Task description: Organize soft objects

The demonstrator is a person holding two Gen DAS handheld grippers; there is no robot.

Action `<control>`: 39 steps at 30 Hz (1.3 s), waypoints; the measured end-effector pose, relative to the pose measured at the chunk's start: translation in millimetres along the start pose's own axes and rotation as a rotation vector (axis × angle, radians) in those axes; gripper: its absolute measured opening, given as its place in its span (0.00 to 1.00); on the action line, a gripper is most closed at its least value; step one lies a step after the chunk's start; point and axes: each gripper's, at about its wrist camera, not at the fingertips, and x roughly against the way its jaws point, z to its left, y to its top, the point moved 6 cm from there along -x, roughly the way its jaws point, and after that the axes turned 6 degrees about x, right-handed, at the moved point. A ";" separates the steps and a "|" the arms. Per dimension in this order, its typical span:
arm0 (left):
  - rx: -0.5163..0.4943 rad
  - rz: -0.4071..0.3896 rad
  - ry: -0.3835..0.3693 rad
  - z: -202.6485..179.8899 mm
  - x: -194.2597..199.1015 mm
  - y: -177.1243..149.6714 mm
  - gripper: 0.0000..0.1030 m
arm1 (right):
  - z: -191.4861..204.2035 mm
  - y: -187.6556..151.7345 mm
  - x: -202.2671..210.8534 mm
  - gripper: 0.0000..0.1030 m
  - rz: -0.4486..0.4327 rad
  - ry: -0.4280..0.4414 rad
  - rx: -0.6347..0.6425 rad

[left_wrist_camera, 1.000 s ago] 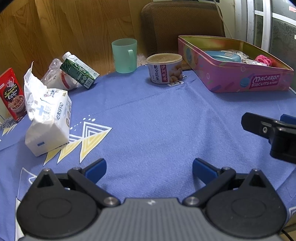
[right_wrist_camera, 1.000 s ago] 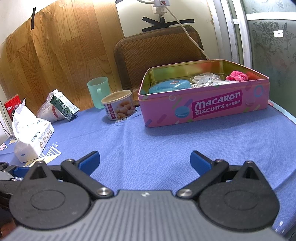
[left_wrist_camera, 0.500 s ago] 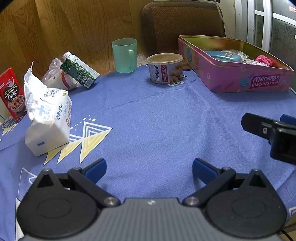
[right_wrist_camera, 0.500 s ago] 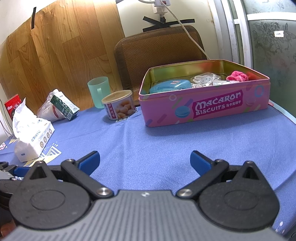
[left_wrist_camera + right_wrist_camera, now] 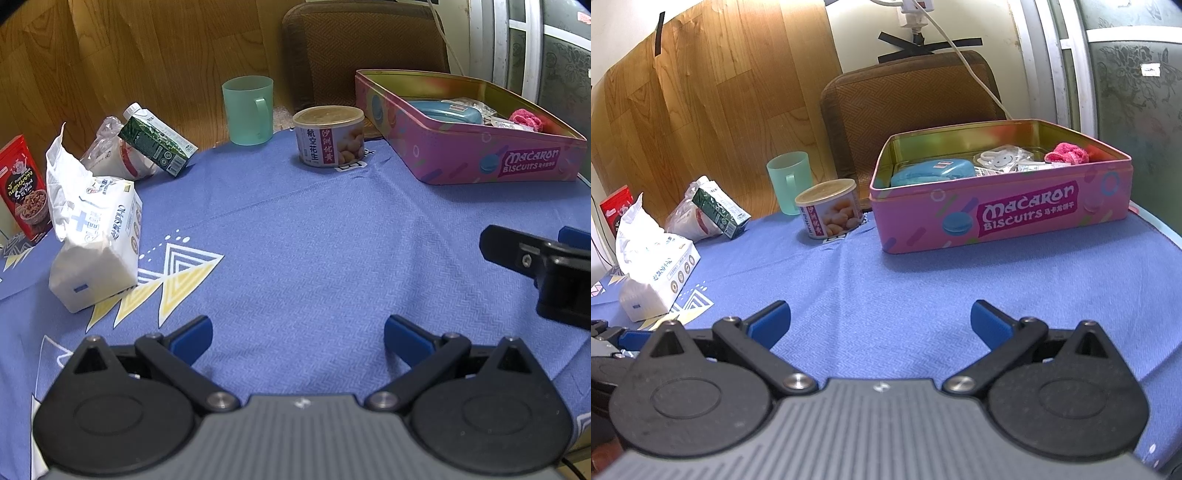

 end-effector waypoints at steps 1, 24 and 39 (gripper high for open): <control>0.000 -0.001 0.000 -0.1 0.2 0.0 1.00 | -0.2 0.3 -0.1 1.00 0.000 0.000 -0.001; -0.001 0.003 -0.010 -1.7 0.6 0.3 1.00 | -2.6 1.1 -0.3 1.00 0.001 0.009 -0.003; 0.001 0.006 -0.011 1.1 -0.7 -0.9 1.00 | -2.4 1.0 -0.2 1.00 0.001 0.009 -0.003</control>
